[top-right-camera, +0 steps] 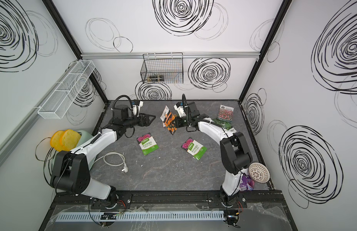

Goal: Arrange the seed packets in a row
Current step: Pick up the seed packet from the center of the board.

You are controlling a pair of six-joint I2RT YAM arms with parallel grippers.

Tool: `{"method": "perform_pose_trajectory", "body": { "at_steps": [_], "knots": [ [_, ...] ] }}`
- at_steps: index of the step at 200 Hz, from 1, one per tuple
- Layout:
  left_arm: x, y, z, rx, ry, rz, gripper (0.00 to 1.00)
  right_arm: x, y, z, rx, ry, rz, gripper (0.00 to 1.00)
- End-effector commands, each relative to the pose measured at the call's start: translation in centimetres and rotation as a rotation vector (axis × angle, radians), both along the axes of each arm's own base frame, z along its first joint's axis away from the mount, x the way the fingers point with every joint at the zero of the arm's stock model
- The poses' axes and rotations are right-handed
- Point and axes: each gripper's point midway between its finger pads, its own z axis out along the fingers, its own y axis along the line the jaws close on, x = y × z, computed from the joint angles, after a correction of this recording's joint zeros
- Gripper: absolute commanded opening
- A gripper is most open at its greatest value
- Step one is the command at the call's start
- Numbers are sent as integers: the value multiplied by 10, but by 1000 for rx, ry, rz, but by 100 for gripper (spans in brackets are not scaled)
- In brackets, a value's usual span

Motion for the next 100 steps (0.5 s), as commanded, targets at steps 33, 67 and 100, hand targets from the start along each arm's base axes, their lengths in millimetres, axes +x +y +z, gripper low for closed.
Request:
{"method": "perform_pose_trajectory", "body": {
  "at_steps": [33, 67, 100],
  "knots": [
    [-20, -20, 10, 245, -387, -282, 94, -61, -13, -27, -374, -125, 233, 0],
    [-44, -34, -4, 297, -449, -415, 93, -67, -14, -12, -386, -212, 238, 0],
    [-65, -49, -5, 314, -500, -523, 92, -71, -8, 9, -338, -263, 259, 0]
  ]
}}
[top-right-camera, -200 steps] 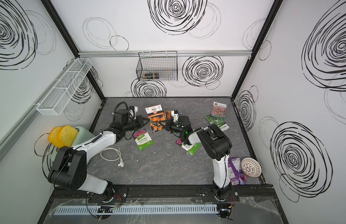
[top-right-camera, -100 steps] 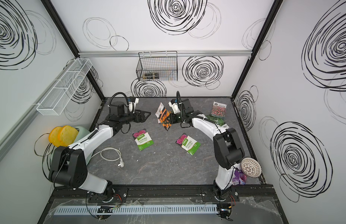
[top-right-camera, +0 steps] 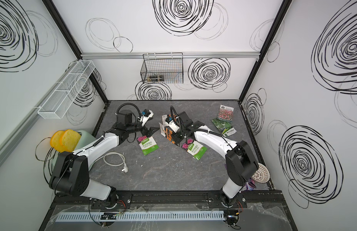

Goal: Arrange the seed packets in a row
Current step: Pick up the seed packet from the center of the board.

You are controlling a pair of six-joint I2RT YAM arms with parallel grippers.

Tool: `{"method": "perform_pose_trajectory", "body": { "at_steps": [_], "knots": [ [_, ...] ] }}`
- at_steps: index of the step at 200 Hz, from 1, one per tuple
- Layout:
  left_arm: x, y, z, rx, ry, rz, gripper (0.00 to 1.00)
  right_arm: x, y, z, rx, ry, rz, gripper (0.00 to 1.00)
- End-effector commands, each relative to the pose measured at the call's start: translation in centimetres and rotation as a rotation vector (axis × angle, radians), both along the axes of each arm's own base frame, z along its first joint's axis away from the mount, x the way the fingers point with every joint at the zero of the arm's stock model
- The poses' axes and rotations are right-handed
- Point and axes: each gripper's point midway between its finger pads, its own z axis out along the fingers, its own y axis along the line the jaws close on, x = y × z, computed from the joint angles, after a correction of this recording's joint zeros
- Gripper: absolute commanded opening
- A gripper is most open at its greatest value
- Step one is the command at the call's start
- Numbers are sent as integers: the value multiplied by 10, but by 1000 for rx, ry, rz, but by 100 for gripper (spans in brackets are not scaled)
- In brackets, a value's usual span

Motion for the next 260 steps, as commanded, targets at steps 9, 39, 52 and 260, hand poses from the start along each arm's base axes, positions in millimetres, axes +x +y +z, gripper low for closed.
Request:
{"method": "perform_pose_trajectory", "body": {
  "at_steps": [9, 39, 52, 260],
  "knots": [
    [-24, -17, 15, 44, -149, -172, 92, -3, -1, 17, 6, -50, 50, 0],
    [-25, -26, 6, 129, -204, -173, 92, -15, 5, 19, 24, -37, 100, 0],
    [-23, -26, 6, 154, -240, -149, 92, -20, 7, 17, 19, -41, 118, 0],
    [-39, -42, -14, 219, -179, -120, 0, -15, 18, 46, 95, -107, 85, 0]
  ]
}}
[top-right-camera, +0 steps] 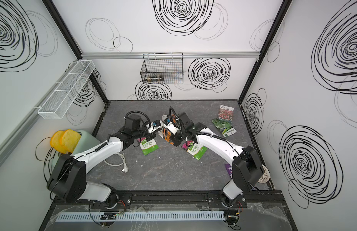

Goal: Arrange the seed packets in a row
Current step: Pick up the seed packet from the center of the board.

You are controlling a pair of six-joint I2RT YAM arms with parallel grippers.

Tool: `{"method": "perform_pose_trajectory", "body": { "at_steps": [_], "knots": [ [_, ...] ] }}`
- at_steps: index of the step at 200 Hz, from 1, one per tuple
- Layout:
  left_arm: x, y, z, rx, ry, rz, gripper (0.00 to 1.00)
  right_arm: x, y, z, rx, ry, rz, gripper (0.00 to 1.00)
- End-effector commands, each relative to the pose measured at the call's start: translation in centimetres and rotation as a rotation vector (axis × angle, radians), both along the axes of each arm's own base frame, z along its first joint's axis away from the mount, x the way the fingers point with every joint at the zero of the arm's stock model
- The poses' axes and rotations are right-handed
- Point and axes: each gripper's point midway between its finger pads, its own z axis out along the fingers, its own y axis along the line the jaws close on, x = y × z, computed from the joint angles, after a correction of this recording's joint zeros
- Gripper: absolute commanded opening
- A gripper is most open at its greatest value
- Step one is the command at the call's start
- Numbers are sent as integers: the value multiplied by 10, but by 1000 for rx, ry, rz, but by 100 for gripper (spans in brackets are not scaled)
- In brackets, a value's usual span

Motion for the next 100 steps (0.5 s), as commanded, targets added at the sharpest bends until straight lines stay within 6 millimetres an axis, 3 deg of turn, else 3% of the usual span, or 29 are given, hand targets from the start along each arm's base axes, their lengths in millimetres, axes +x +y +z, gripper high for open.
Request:
{"method": "perform_pose_trajectory", "body": {
  "at_steps": [1, 18, 26, 38, 47, 78, 100],
  "knots": [
    [-14, -8, 3, -21, 19, -27, 0, 9, 7, 29, 84, -69, -1, 0],
    [-11, -6, 10, -41, 47, 2, 0, 15, 5, 35, 111, -68, -34, 1],
    [-9, -4, 13, -60, 66, 17, 0, 21, 2, 40, 136, -69, -61, 16],
    [-4, 2, 20, -118, 113, 57, 0, 32, -4, 50, 192, -61, -111, 49],
    [2, 9, 25, -171, 158, 99, 0, 42, -11, 60, 251, -47, -157, 59],
    [15, 44, 33, -328, 314, 245, 0, 74, -39, 85, 491, -22, -269, 71],
    [28, 79, 31, -431, 401, 387, 0, 87, -50, 79, 571, -4, -330, 78]
  ]
}}
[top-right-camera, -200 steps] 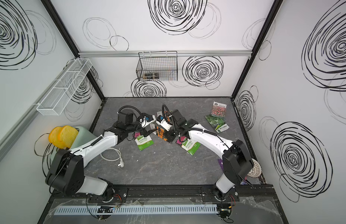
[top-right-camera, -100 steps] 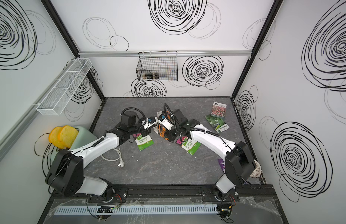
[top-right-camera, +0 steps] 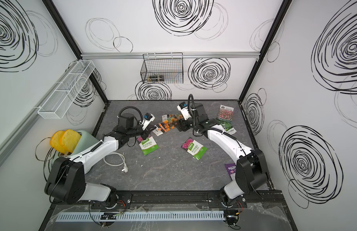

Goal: Arrange the seed packets in a row
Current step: Pick up the seed packet from the center of the board, then place the seed packet at the center of the board.

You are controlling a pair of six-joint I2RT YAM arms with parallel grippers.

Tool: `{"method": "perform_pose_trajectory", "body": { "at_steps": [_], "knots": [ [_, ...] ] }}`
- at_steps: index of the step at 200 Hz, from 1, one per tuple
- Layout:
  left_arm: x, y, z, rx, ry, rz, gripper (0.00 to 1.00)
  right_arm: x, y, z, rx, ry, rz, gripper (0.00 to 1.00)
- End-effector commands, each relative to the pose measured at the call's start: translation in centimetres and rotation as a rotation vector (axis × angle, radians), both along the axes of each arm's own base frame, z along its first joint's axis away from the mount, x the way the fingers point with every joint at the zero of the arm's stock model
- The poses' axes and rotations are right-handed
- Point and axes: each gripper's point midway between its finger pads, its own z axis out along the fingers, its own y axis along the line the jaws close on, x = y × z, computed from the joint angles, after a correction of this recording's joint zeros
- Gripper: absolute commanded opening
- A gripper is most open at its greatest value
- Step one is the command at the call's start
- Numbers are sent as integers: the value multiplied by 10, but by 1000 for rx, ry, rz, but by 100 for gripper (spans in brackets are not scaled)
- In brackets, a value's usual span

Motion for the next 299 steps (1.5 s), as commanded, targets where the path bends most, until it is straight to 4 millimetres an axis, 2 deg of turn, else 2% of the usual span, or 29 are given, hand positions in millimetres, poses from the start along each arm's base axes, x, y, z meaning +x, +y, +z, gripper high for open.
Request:
{"method": "perform_pose_trajectory", "body": {
  "at_steps": [1, 23, 50, 77, 96, 127, 156, 181, 203, 224, 264, 299],
  "knots": [
    [9, 26, 24, -180, 100, 133, 0, 5, 5, 18, 190, 6, -8, 78],
    [20, 58, 14, -291, 224, 265, 0, 9, 14, 1, 206, 74, 10, 78],
    [25, 92, -14, -319, 355, 432, 0, 6, 30, -20, 224, 139, 44, 78],
    [26, 138, -41, -350, 463, 631, 0, -6, 51, -37, 217, 153, 88, 79],
    [25, 169, -50, -373, 504, 751, 0, -19, 80, -52, 205, 174, 140, 79],
    [25, 206, -54, -344, 509, 891, 0, -41, 143, -82, 132, 208, 217, 78],
    [24, 224, -69, -346, 553, 961, 0, -55, 188, -123, -13, 220, 218, 77],
    [23, 228, -80, -343, 583, 976, 0, -65, 211, -164, -184, 178, 195, 77],
    [23, 228, -87, -334, 606, 970, 0, -69, 214, -203, -323, 184, 149, 76],
    [25, 228, -94, -321, 632, 967, 0, -67, 207, -228, -391, 193, 103, 76],
    [29, 228, -105, -275, 672, 964, 0, -50, 180, -247, -490, 197, -24, 75],
    [28, 227, -120, -241, 720, 967, 0, -32, 136, -250, -501, 248, -130, 75]
  ]
}}
